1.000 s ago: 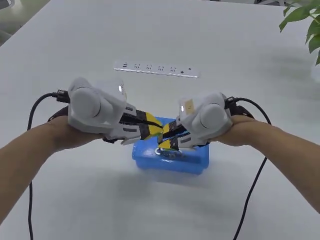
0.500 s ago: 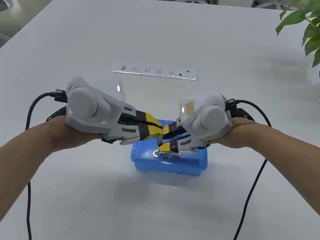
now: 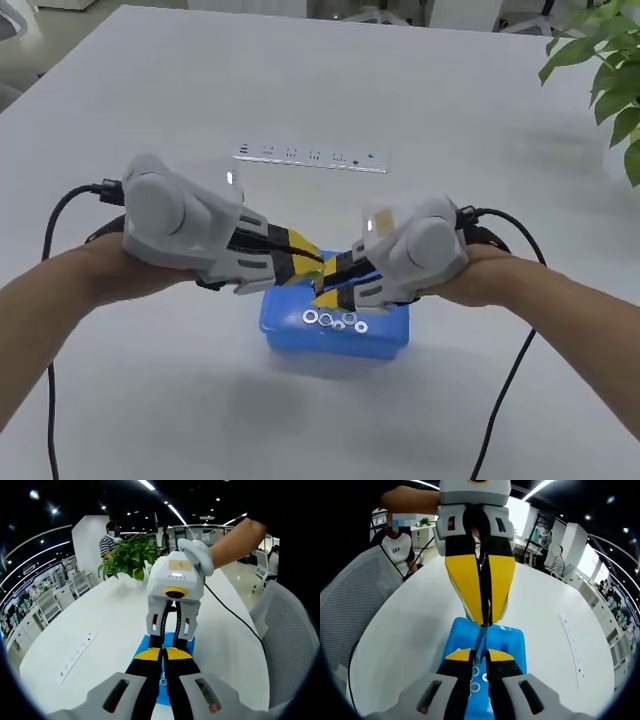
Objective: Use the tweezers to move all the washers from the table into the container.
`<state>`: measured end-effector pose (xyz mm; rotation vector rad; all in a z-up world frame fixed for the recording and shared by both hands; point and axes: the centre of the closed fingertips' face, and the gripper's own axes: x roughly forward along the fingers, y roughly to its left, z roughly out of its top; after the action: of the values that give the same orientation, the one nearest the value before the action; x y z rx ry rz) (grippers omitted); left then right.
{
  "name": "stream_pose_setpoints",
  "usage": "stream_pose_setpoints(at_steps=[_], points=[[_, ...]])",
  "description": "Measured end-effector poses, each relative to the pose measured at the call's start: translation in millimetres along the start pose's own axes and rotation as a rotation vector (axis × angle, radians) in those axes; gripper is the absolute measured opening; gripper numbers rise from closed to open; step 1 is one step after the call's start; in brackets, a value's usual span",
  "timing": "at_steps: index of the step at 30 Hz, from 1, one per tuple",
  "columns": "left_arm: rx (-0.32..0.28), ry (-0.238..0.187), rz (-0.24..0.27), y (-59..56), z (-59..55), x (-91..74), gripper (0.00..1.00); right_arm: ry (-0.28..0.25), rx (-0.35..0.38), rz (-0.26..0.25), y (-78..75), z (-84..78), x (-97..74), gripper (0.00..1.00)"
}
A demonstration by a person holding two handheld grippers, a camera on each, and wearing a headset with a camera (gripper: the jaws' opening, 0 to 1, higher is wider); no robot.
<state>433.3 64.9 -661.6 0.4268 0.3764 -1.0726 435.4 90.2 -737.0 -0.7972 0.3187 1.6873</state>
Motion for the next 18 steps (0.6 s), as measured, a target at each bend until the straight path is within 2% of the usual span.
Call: stream_pose_setpoints(at_steps=[8,18], points=[[0.026,-0.012,-0.019,-4.7,15.9,-3.6,0.05,-0.005,0.009,-0.025,3.3,6.5,-16.9,0.1],[0.05,-0.013,-0.044,-17.6,25.5,-10.4,0.05,0.014,-0.022,-0.046,14.3,11.6,-32.5,0.09]])
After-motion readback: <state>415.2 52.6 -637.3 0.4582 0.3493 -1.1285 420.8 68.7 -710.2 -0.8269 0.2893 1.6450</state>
